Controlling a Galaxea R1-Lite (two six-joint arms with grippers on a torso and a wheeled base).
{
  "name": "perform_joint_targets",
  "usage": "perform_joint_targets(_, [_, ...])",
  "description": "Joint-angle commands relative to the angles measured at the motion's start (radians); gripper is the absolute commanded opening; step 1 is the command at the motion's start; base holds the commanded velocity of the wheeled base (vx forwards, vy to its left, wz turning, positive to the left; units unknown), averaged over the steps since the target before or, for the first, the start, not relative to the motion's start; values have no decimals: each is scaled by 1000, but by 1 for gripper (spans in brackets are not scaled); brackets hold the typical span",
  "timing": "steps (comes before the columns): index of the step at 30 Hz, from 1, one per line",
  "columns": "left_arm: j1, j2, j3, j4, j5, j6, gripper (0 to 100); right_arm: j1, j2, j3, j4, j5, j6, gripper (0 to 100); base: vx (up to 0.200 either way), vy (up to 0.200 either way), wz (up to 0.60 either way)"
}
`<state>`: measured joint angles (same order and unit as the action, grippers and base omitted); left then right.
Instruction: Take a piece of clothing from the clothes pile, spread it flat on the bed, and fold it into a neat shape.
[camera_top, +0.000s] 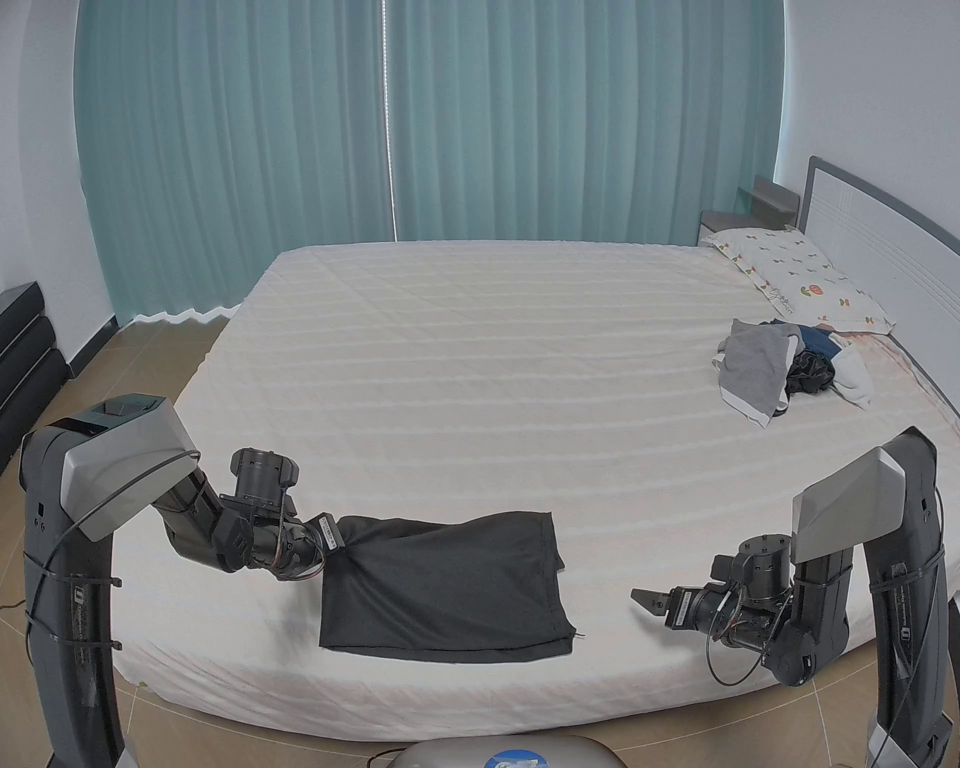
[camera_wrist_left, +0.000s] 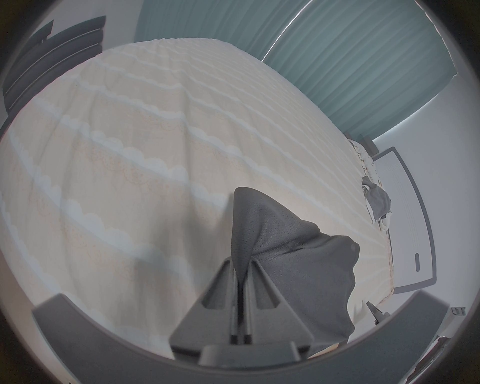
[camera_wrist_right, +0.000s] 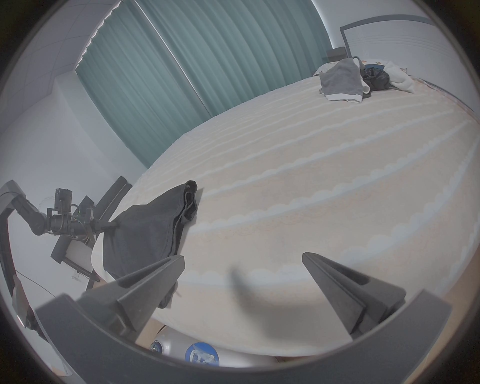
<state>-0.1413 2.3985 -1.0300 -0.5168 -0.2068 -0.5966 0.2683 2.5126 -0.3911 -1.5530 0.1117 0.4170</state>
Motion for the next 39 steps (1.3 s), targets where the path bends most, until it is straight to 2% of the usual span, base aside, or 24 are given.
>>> perform_joint_targets(1, [-3, -2, 5, -2, 0, 0, 0, 0, 2, 0, -12, 0, 0, 100, 0, 0, 0])
perform_joint_targets(13, [-4, -4, 13, -2, 0, 0, 0, 0, 0, 0, -12, 0, 0, 100, 0, 0, 0])
perform_joint_targets(14, [-4, -4, 13, -2, -2, -2, 100, 0, 0, 0, -12, 0, 0, 100, 0, 0, 0])
perform_joint_targets(22, [-1, -50, 19, 43, 0, -5, 100, -14, -20, 0, -13, -12, 0, 100, 0, 0, 0])
perform_joint_targets(25, [12, -179, 24, 132, 0, -6, 100, -40, -69, -2, -12, -23, 2, 100, 0, 0, 0])
perform_joint_targets(30, [35, -311, 33, 146, 0, -5, 100, -57, -162, 0, -12, -27, -3, 100, 0, 0, 0])
perform_joint_targets(33, [37, -328, 48, 150, 0, -3, 100, -57, -176, -2, -12, -26, -6, 100, 0, 0, 0])
perform_joint_targets(35, [35, -420, 116, 152, 49, 14, 100, -44, -276, 17, -10, -27, -12, 100, 0, 0, 0])
perform_joint_targets(39, [37, -541, 192, 143, 81, -5, 100, -49, -432, 100, -9, -60, -15, 100, 0, 0, 0])
